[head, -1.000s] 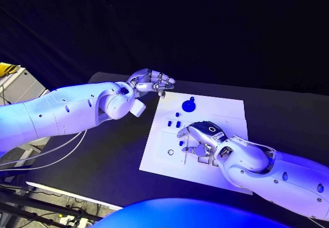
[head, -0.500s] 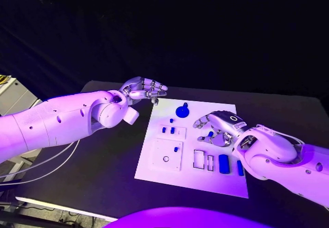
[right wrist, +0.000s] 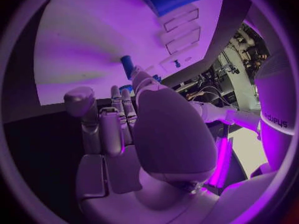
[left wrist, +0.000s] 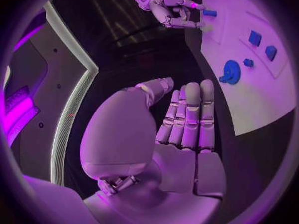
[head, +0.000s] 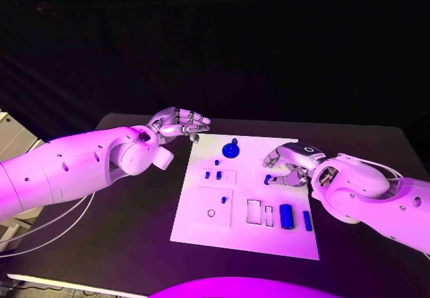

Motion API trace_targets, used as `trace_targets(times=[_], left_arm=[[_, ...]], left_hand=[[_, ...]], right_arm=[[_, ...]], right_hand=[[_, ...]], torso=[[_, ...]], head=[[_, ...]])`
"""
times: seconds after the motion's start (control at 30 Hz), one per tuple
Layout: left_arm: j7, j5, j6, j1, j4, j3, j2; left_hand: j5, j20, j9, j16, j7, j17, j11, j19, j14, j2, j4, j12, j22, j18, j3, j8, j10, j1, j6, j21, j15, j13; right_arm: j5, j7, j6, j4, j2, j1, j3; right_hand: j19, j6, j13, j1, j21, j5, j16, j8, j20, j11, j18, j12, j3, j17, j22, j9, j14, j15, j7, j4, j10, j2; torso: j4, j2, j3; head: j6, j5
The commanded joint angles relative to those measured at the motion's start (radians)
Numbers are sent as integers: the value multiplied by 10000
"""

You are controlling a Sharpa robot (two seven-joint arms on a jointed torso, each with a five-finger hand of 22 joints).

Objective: Assemble the parts on the task board

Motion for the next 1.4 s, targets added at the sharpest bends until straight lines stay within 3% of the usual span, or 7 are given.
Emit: trace_targets(times=[0.03, 0.4, 0.57, 0.67, 1.1, 1.4], left_arm=[[49, -8, 189, 7, 0, 7, 10], [43, -8, 193, 7, -44, 6, 10], [50, -2, 195, 7, -53, 6, 11], [53, 3, 198, 7, -57, 6, 11], [14, 209, 246, 7, -70, 6, 8], [-1, 219, 251, 7, -72, 6, 0]], left_hand=[[19, 14, -15, 47, -9, 0, -9, -50, -68, 35, -6, 52, -16, 64, -54, 64, -60, -47, -75, -39, -33, 10], [19, 14, -15, 47, -9, 0, -9, -50, -68, 35, -6, 52, -16, 64, -54, 64, -60, -47, -75, -39, -33, 10], [19, 16, -13, 59, -10, 3, -9, -45, -70, 46, -5, 70, -20, 65, -60, 72, -73, -38, -78, -45, -31, 12], [20, 16, -13, 61, -10, 3, -9, -44, -70, 51, -2, 74, -21, 66, -60, 74, -75, -38, -79, -45, -31, 13], [20, 16, -13, 62, -10, 3, -9, -44, -70, 51, -2, 74, -21, 66, -60, 74, -75, -37, -79, -45, -31, 13], [20, 16, -13, 62, -10, 3, -9, -44, -70, 51, -2, 74, -21, 66, -60, 74, -75, -37, -79, -45, -31, 13]], right_arm=[[-95, -93, 684, -29, 40, 4, 1], [-99, -65, 858, -74, 144, -31, -14], [-115, -63, 846, -106, 180, -48, -19], [-143, -61, 854, -110, 199, -58, -21], [-209, -25, 816, -116, 298, -131, -25], [-626, -280, 468, -100, 276, -179, -27]], right_hand=[[117, 52, 34, 62, 135, 13, -12, -6, -2, -84, -94, 116, 2, 7, 144, 11, 345, -53, -44, -28, 220, 44], [325, 215, 103, -36, 478, 9, 65, 50, -124, -257, -164, 230, 269, 133, 555, 22, 392, -201, 19, -12, 945, 145], [448, 601, 123, -42, 726, 12, 105, 227, -249, -416, -219, 78, 935, 177, 872, 93, 420, -339, 129, -22, 1670, 374], [486, 759, 130, 75, 821, 12, 141, 302, -312, -487, -239, -36, 1389, 234, 1003, 136, 438, -399, 113, -103, 2025, 427], [514, 1045, 119, 14, 911, 4, 143, 455, -326, -478, -262, -364, 1988, 216, 1160, 242, 435, -395, 118, -253, 2276, 353], [553, 1524, 293, 50, 1120, 5, 170, 872, -448, -621, -292, -545, 3105, 254, 1474, 605, 447, -524, 77, -1260, 3050, 585]], torso=[[12, 14, -4], [8, 12, -16], [8, 11, -13], [6, 9, -8], [10, 15, -4], [12, 9, -16]], head=[[-6, -38], [-45, -49], [-47, -58], [-58, -65], [-98, -71], [-132, -77]])
